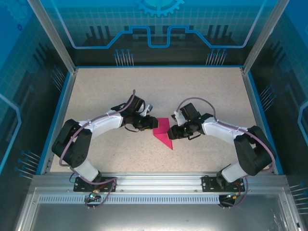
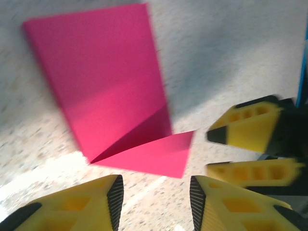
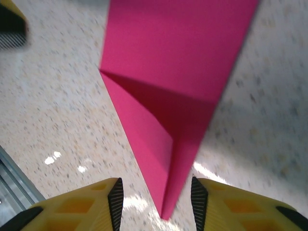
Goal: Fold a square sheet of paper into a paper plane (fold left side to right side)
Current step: Third fold the triangle at the center of the table, then fourth fold the wing at the center of the table.
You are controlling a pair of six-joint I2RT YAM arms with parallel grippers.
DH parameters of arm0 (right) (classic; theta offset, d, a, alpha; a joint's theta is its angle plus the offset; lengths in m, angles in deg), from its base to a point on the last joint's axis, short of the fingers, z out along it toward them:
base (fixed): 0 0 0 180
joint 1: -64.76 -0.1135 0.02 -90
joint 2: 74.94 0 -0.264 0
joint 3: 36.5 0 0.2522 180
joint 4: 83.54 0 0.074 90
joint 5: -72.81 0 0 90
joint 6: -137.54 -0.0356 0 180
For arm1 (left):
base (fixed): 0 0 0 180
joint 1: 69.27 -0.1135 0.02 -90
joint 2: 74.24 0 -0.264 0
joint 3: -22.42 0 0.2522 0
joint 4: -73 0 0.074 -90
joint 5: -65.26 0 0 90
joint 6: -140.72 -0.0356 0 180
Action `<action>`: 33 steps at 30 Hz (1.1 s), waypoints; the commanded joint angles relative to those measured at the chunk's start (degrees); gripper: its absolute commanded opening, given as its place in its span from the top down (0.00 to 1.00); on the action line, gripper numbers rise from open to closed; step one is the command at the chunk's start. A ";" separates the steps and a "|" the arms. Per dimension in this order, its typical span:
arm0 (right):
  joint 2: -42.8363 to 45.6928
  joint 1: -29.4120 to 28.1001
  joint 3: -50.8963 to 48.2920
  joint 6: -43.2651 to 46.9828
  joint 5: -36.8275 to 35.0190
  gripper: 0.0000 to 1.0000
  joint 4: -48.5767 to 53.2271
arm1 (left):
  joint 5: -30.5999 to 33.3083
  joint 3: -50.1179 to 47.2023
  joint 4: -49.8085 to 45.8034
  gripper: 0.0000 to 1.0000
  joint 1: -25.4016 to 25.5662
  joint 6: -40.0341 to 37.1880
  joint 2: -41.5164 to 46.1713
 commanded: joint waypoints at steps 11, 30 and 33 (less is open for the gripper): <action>-6.84 1.26 4.09 3.43 -2.82 0.61 -2.36 | -6.17 -7.23 16.19 0.53 0.48 14.17 -5.64; -5.79 1.26 3.29 3.85 -5.65 0.61 -1.81 | -3.11 -6.32 10.74 0.50 0.99 11.36 -4.43; -6.08 1.29 3.30 4.03 -5.58 0.61 -1.62 | -2.92 -7.39 10.86 0.48 0.97 11.84 -4.15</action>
